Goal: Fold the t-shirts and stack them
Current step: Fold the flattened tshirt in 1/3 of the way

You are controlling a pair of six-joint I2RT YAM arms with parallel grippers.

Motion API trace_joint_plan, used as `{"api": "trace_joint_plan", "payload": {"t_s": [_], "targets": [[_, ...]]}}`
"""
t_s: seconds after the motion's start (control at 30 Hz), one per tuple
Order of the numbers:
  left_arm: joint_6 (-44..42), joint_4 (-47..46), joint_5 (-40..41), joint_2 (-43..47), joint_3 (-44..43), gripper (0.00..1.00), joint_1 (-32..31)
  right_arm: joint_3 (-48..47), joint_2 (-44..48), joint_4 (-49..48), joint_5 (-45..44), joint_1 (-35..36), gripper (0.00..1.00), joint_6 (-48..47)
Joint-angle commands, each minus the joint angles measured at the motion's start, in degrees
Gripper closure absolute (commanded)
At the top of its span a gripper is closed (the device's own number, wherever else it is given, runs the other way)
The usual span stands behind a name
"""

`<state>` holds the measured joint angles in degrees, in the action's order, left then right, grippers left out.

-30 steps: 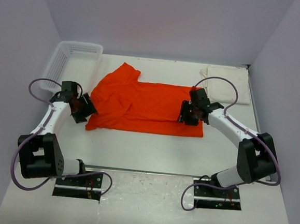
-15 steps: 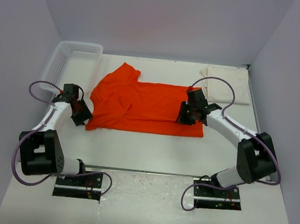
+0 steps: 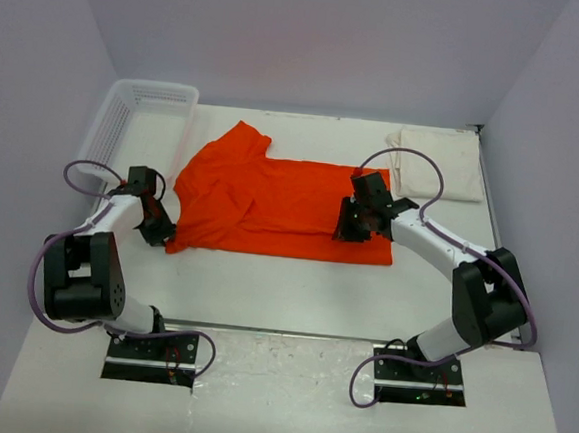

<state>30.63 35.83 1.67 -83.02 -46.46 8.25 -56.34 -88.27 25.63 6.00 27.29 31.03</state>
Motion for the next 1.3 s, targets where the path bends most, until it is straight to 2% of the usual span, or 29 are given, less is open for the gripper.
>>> {"api": "trace_joint_plan", "payload": {"t_s": [0.0,0.03,0.07,0.1,0.3,0.33,0.37,0.4,0.7,0.97,1.27], "targets": [[-0.9,-3.2,-0.4,-1.2,0.3,0.73,0.5,-2.5,-0.7,-0.8,0.3,1.3,0.76,0.3],[-1.0,-3.5,-0.1,-1.3,0.1,0.76,0.5,-2.6,-1.2,-0.8,0.2,1.4,0.76,0.4],[-1.1,-3.4,0.0,-1.9,-0.1,0.83,0.5,-2.9,-1.5,-0.8,0.3,1.5,0.76,0.4],[-1.4,-3.1,0.0,-2.0,-0.4,1.00,0.5,-3.1,-1.8,-0.8,0.3,1.6,0.76,0.5],[-2.4,-1.8,1.2,-0.4,-1.6,1.00,0.5,-6.1,-7.6,-1.0,0.6,5.5,0.80,1.0],[-2.4,-1.7,1.3,0.1,-1.4,1.00,0.5,-6.6,-8.8,-1.0,0.3,5.8,0.84,1.1],[-2.4,-1.8,1.2,0.3,-1.4,1.00,0.5,-7.8,-9.9,-0.8,0.3,6.1,0.98,1.4],[-2.4,-1.8,1.1,0.3,-1.4,1.00,0.5,-8.3,-12.0,-0.9,0.2,6.4,1.00,1.8],[-3.0,-2.0,0.6,0.5,-2.8,1.00,0.4,-10.6,-18.1,-1.1,-1.0,6.7,1.00,3.1],[-1.8,-2.7,2.5,-2.0,-4.7,1.00,0.4,-7.7,-17.8,0.0,-4.9,7.4,1.00,7.4],[-1.7,-2.0,10.0,-6.2,-5.8,1.00,0.5,-4.5,-15.9,1.7,-10.5,7.5,1.00,9.7]]}}
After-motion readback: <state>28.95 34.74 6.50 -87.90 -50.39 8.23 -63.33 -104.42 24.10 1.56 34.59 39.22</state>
